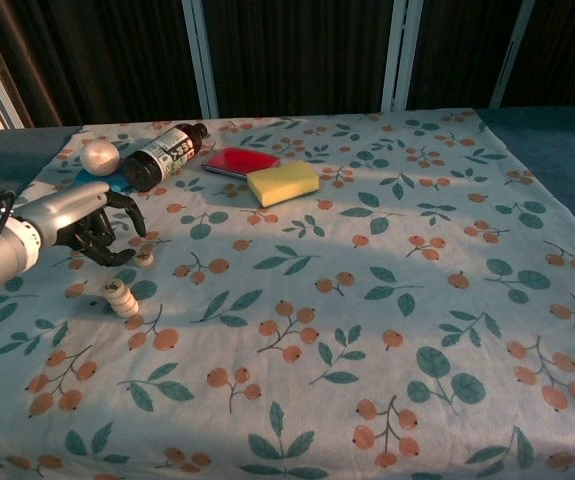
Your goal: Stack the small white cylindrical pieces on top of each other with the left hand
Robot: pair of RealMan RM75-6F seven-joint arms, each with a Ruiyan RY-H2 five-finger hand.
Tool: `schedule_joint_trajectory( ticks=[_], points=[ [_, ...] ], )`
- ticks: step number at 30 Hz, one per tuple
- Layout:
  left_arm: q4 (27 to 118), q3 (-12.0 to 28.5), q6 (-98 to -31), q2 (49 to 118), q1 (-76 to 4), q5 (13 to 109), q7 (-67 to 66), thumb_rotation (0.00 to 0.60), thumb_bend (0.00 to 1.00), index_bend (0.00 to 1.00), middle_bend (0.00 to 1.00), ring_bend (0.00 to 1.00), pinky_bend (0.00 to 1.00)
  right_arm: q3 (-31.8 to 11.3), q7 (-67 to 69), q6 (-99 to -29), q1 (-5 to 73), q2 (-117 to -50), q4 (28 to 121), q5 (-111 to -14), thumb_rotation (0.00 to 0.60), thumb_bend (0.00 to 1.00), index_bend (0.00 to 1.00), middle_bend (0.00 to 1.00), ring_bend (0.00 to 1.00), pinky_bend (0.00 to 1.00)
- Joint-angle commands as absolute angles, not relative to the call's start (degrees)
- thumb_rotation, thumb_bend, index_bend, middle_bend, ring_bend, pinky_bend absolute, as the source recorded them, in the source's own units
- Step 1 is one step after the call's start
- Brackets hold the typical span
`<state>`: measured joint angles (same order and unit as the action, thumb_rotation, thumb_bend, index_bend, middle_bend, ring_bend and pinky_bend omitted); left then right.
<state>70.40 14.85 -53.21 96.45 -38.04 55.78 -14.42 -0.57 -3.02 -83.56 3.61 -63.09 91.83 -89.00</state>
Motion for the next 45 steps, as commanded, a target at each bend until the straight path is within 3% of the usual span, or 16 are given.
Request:
schedule_joint_trajectory(
  ticks=[1, 34, 45],
  points=[
    [69.58, 14.55, -52.90, 97.21, -38.44, 55.24, -15.01, 0.600, 0.38, 0.43, 1.00, 1.00, 1.00, -0.56, -2.94, -83.54, 3.62, -63.04, 91.83, -89.01, 0.600, 0.15, 0.00, 0.00, 0.00, 0.00],
    [62.67, 13.70, -52.35, 101.60, -39.45, 54.93, -15.36, 0.600, 0.39, 0.43, 1.00, 1.00, 1.00, -0.68, -2.22, -84.27, 3.19, -62.79, 91.70, -89.02, 0.600, 0.15, 0.00, 0.00, 0.00, 0.00],
    [62.70, 13.85, -52.77, 101.60, -39.35, 55.63, -14.90, 0.600, 0.39, 0.52, 1.00, 1.00, 1.00, -0.78, -2.26, -84.06, 3.28, -62.79, 91.69, -88.79, 0.600, 0.15, 0.00, 0.00, 0.00, 0.00]
  ],
)
